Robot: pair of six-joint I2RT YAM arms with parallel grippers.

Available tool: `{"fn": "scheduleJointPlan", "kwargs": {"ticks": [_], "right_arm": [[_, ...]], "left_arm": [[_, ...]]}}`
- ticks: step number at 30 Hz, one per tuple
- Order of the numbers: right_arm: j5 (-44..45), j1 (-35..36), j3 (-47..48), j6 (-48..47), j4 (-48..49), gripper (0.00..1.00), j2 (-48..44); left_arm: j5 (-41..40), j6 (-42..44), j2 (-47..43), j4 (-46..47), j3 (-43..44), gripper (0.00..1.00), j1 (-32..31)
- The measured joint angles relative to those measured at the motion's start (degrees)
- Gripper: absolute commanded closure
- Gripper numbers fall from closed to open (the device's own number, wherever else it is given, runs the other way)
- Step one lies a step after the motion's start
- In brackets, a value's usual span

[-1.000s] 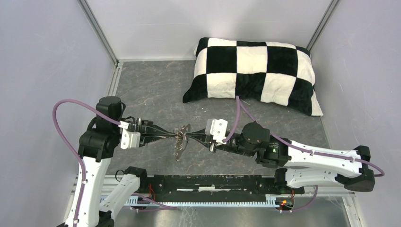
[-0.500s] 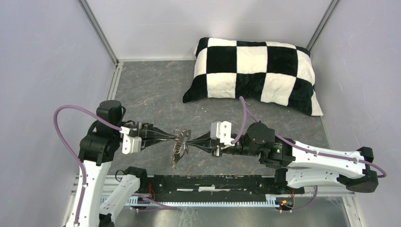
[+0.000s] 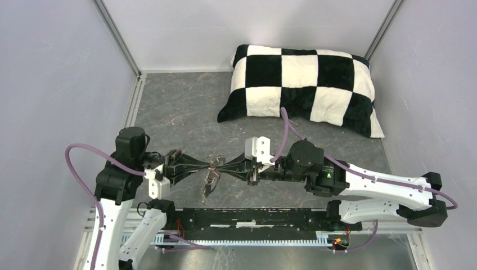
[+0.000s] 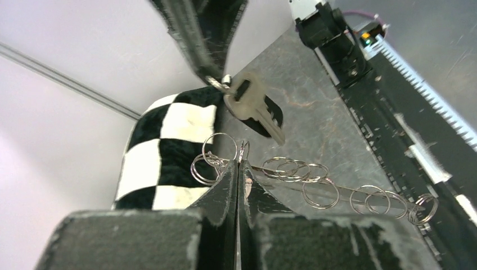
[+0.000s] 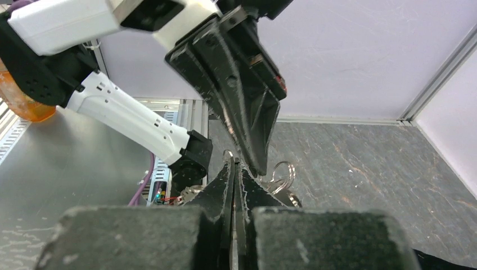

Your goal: Put the keys on the keyring

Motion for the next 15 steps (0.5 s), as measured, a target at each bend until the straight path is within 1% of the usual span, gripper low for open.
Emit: {"fn": "scheduleJointPlan", "kwargs": {"ticks": [4,8,15], "right_arm": [[1.44,0.0,3.56,0.46,-2.36,1.0,2.19],[3.21,-0.02,4.94,0.7,-5.77,1.0,2.91],[6.86,-0.52,5.16,1.95,-12.63,1.0,2.62]], "left_arm": [[-1.18,7.13,-1.84,0.0,-1.07,0.98,-0.02],[-1.38,12.94,-1.79,-0.02,-1.07,0.98,0.0],[-1.18,18.16,-1.33,-0.02,-1.09,0.98,-0.02]]}}
